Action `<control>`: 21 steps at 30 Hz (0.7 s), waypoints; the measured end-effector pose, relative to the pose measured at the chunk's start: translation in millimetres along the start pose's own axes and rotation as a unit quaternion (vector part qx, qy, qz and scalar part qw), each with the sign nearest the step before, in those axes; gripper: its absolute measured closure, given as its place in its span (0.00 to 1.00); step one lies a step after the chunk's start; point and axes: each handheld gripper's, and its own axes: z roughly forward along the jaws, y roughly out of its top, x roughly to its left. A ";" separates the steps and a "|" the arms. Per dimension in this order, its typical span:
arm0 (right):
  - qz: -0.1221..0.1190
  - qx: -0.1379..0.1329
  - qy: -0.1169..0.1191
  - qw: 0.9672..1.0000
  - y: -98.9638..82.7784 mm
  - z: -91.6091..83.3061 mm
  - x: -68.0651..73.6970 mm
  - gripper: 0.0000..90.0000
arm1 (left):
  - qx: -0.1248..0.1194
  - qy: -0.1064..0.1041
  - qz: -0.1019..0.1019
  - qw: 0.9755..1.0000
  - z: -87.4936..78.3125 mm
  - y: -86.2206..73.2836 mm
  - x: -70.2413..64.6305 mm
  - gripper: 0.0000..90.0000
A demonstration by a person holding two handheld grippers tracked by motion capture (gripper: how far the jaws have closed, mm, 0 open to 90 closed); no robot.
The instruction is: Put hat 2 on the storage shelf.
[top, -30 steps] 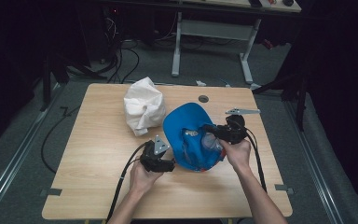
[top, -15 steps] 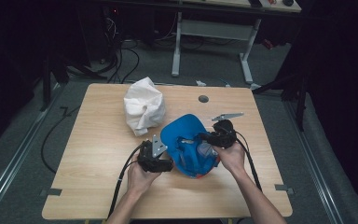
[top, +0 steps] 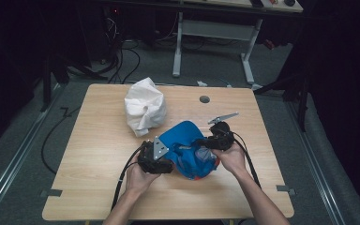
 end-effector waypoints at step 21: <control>0.063 0.013 0.112 0.992 0.6 -1.2 -21.9 0.92 | -0.001 -0.027 0.046 0.999 -6.5 -8.2 -5.7 0.29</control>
